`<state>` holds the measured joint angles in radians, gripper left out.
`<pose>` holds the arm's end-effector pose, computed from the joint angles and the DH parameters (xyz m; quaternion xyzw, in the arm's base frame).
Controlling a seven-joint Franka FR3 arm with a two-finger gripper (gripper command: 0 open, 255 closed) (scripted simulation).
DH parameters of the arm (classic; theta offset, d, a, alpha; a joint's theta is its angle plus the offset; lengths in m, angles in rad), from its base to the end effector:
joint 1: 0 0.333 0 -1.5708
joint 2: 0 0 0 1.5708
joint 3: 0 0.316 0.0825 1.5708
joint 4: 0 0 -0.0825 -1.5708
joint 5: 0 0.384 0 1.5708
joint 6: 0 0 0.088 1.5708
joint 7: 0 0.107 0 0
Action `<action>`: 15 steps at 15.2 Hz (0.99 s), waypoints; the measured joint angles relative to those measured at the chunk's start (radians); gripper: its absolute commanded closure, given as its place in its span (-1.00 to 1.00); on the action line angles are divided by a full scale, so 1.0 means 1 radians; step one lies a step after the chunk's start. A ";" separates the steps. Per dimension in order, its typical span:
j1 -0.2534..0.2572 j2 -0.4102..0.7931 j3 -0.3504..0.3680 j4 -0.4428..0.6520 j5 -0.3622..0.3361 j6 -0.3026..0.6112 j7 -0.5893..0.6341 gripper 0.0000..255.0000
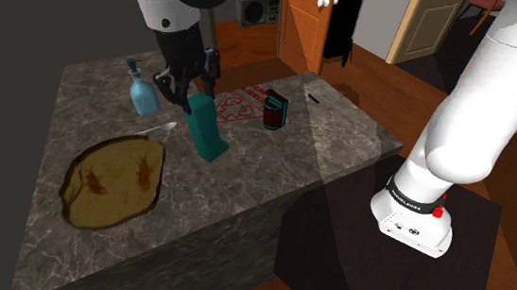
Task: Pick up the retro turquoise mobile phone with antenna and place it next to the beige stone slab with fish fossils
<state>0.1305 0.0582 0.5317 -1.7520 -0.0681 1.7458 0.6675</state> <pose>0.4592 0.3426 0.5249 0.9994 0.0043 -0.0106 0.0320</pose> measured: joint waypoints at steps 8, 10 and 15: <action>0.120 0.322 0.014 0.267 -0.160 0.003 0.142 1.00; 0.128 0.343 0.011 0.269 -0.170 0.019 0.152 1.00; 0.128 0.361 0.006 0.226 -0.182 0.077 0.160 1.00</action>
<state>0.2586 0.4195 0.5375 -1.5259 -0.2497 1.8229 0.8277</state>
